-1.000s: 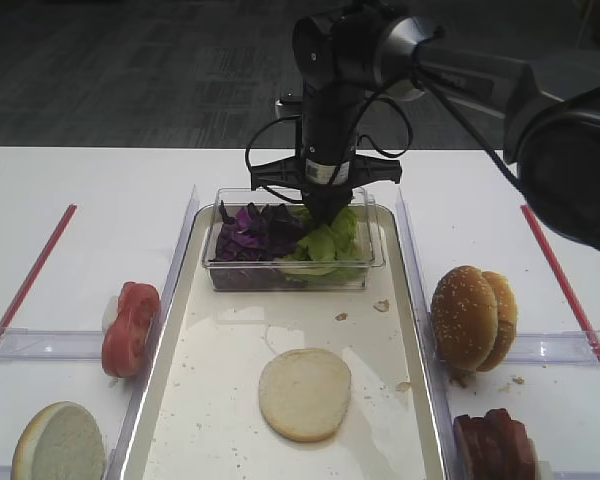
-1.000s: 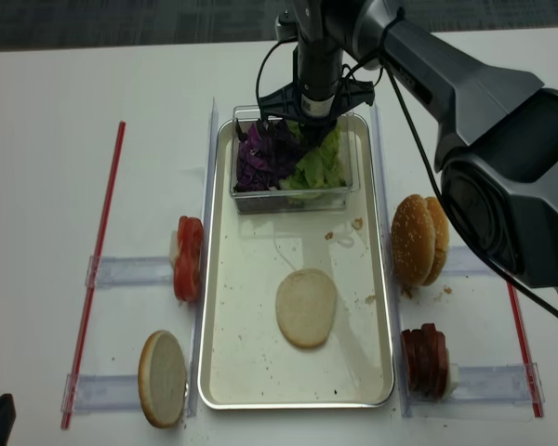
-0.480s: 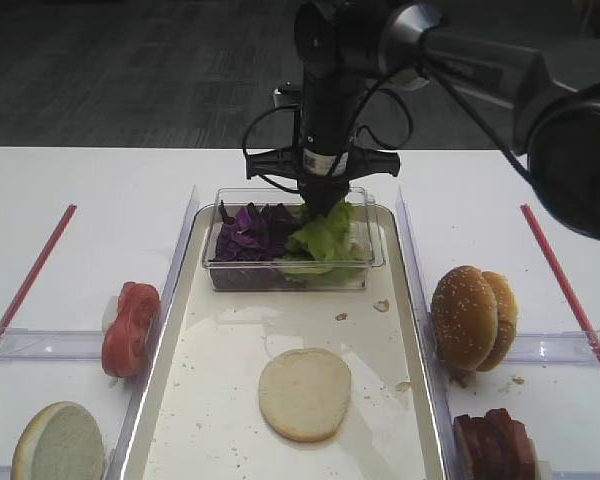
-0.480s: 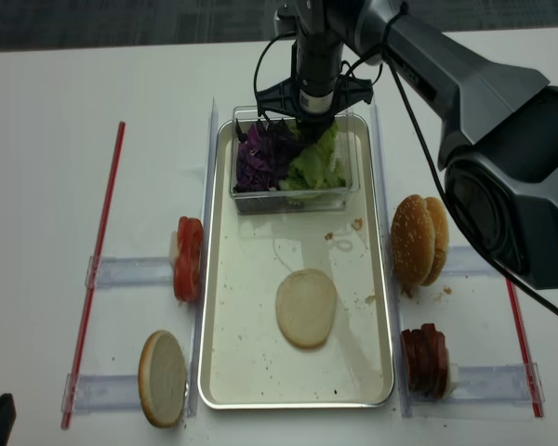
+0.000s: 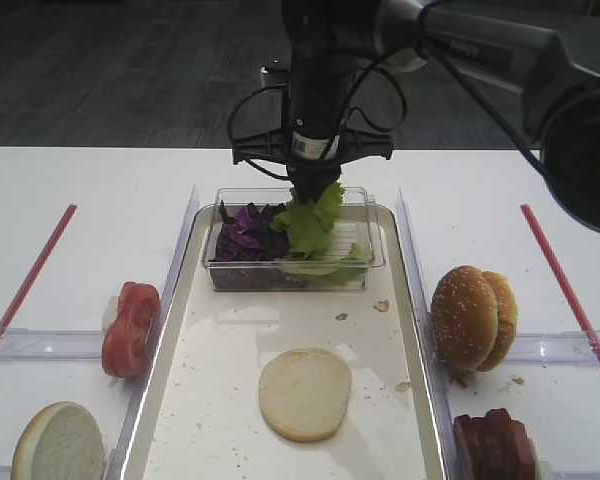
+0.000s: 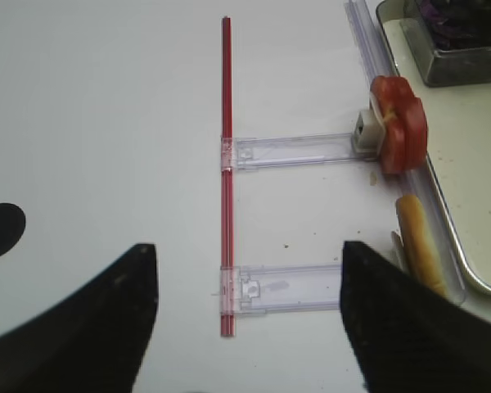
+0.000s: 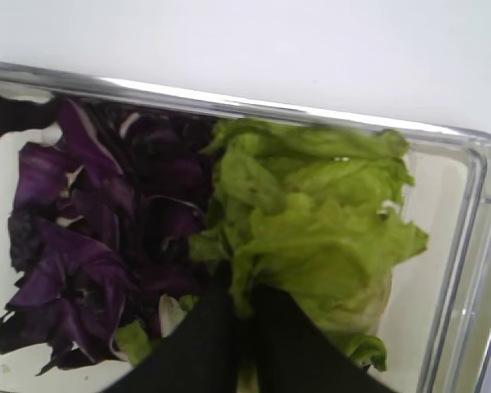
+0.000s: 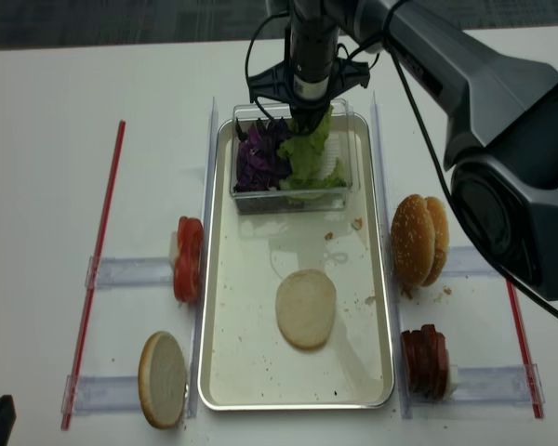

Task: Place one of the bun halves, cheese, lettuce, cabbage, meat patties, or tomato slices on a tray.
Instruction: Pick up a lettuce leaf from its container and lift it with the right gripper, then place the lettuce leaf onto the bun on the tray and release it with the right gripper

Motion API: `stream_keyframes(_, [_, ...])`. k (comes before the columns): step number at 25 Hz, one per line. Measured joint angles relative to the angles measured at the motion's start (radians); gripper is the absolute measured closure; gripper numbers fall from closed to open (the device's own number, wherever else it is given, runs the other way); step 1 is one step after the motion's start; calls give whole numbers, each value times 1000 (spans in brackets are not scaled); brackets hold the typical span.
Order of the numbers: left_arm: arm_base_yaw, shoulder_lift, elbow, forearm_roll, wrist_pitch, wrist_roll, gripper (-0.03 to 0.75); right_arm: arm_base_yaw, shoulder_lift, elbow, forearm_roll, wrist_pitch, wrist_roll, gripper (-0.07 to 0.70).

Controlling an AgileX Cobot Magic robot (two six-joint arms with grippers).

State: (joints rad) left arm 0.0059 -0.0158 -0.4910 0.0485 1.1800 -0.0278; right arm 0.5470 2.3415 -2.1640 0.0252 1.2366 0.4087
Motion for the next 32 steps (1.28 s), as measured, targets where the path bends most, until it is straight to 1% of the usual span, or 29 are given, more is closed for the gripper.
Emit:
stream_keyframes(11, [0, 0, 0, 0, 0, 0, 277, 12, -78, 0, -11, 2, 9, 566])
stream_keyframes(13, [0, 0, 0, 0, 0, 0, 277, 16, -94, 23, -13, 2, 9, 566])
stream_keyframes(19, [0, 0, 0, 0, 0, 0, 277, 19, -151, 148, -25, 4, 9, 566])
stream_keyframes(32, [0, 0, 0, 0, 0, 0, 277, 42, -216, 167, -12, 4, 1, 566])
